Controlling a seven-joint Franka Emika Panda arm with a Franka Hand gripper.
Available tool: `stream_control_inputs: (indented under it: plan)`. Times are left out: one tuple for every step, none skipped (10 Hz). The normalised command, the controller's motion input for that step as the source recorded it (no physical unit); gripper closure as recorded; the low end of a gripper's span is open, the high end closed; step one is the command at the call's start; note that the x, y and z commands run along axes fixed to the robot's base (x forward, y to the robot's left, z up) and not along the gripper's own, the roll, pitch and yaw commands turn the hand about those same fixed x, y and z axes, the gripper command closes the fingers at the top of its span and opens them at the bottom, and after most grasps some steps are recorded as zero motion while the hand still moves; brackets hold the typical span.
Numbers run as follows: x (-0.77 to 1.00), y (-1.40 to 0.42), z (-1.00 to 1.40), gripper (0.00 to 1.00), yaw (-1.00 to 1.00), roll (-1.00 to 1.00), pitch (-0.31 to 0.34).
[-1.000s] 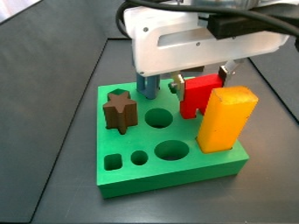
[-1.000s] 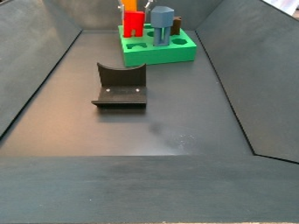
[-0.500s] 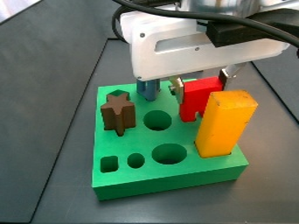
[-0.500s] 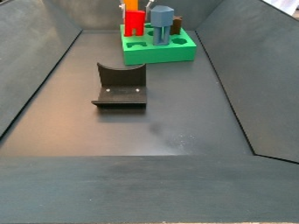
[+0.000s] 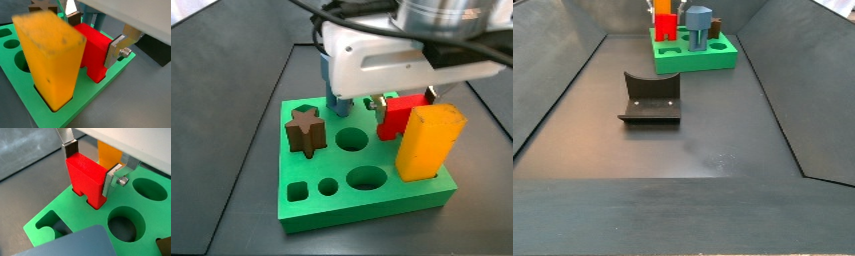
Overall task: Pick up the double-square object. Move up. Move to above the board. Insert the double-square object.
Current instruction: Insert the double-square object.
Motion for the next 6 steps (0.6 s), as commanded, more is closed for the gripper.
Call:
stream_control_inputs:
  plan:
    - [0.7, -0.04, -0.35, 1.0, 0.05, 0.17, 0.399]
    - [0.42, 0.01, -0.64, 1.0, 0.0, 0.01, 0.3]
    - [0.19, 0.35, -0.71, 1.0, -0.19, -0.17, 0.144]
    - [0.0, 0.15, -0.13, 1.0, -0.08, -0.03, -0.001]
    - [0.0, 0.0, 0.0, 1.0, 0.0, -0.01, 0.0]
    - [0.0, 0.0, 0.0, 1.0, 0.0, 0.0, 0.0]
